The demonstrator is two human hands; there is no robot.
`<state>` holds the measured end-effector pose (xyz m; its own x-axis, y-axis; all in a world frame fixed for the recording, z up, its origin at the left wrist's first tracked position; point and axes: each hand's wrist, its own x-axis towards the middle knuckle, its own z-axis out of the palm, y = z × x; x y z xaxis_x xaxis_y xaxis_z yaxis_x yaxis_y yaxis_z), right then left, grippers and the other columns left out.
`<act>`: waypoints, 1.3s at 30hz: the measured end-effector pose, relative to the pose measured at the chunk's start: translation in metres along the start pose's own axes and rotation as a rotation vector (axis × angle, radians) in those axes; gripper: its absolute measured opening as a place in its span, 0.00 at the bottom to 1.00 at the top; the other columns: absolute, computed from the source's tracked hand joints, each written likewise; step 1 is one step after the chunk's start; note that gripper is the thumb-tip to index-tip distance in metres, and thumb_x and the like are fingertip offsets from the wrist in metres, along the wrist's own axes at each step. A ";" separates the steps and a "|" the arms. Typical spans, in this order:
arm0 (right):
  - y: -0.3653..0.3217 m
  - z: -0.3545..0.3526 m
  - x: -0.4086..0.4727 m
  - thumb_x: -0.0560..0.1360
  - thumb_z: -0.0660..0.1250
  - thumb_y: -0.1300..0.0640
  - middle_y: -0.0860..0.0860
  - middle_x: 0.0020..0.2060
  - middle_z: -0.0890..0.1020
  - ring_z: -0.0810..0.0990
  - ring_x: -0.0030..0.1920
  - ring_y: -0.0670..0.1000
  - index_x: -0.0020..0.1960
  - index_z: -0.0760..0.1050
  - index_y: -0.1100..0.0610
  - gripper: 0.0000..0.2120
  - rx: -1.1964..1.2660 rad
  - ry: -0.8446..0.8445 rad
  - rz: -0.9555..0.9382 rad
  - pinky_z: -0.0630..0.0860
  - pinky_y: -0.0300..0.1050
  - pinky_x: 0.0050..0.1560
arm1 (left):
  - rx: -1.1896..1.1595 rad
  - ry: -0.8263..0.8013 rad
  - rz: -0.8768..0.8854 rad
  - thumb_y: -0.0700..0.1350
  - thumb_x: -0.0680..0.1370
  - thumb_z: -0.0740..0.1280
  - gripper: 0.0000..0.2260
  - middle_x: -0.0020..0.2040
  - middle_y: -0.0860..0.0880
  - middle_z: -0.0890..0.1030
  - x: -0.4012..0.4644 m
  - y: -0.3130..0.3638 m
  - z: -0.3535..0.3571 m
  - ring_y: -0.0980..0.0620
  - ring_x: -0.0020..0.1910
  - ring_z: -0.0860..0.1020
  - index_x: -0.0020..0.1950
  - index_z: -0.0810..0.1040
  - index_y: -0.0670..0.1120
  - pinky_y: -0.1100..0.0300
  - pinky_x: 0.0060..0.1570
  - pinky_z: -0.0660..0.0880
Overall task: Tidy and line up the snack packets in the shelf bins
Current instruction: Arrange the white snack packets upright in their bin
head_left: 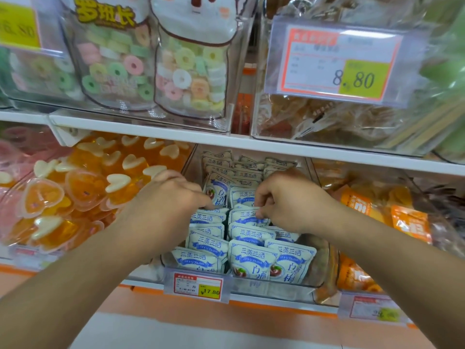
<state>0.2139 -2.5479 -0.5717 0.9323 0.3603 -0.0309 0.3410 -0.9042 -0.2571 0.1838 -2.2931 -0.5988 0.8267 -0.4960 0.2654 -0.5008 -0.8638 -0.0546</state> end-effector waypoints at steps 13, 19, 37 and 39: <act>0.032 -0.019 -0.008 0.77 0.64 0.63 0.52 0.66 0.82 0.80 0.64 0.54 0.72 0.77 0.47 0.25 -0.246 -0.148 -0.004 0.79 0.48 0.64 | -0.073 -0.146 -0.128 0.45 0.84 0.57 0.16 0.65 0.59 0.78 0.024 0.026 -0.008 0.52 0.66 0.73 0.69 0.73 0.58 0.55 0.72 0.52; 0.033 -0.015 -0.003 0.80 0.66 0.59 0.48 0.57 0.85 0.81 0.57 0.50 0.66 0.81 0.49 0.17 -0.204 -0.172 -0.032 0.78 0.46 0.62 | -0.391 -0.215 -0.121 0.59 0.84 0.57 0.20 0.71 0.57 0.74 0.047 0.044 -0.004 0.54 0.70 0.72 0.75 0.71 0.56 0.54 0.69 0.70; 0.034 -0.019 0.001 0.80 0.66 0.51 0.52 0.24 0.73 0.74 0.28 0.51 0.32 0.73 0.60 0.20 -0.173 -0.209 -0.085 0.80 0.48 0.35 | -0.435 -0.134 -0.318 0.47 0.84 0.61 0.10 0.53 0.52 0.81 0.076 0.031 0.009 0.54 0.44 0.79 0.64 0.76 0.52 0.58 0.40 0.77; 0.034 -0.010 0.010 0.80 0.64 0.50 0.51 0.33 0.80 0.81 0.37 0.54 0.38 0.78 0.58 0.16 -0.163 -0.121 -0.093 0.83 0.52 0.43 | -0.384 -0.165 -0.312 0.41 0.84 0.62 0.16 0.62 0.51 0.79 0.081 0.023 0.015 0.49 0.54 0.79 0.70 0.74 0.52 0.52 0.53 0.79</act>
<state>0.2357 -2.5772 -0.5706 0.8783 0.4596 -0.1321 0.4486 -0.8875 -0.1052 0.2430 -2.3548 -0.5926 0.9655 -0.2545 0.0554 -0.2567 -0.8937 0.3680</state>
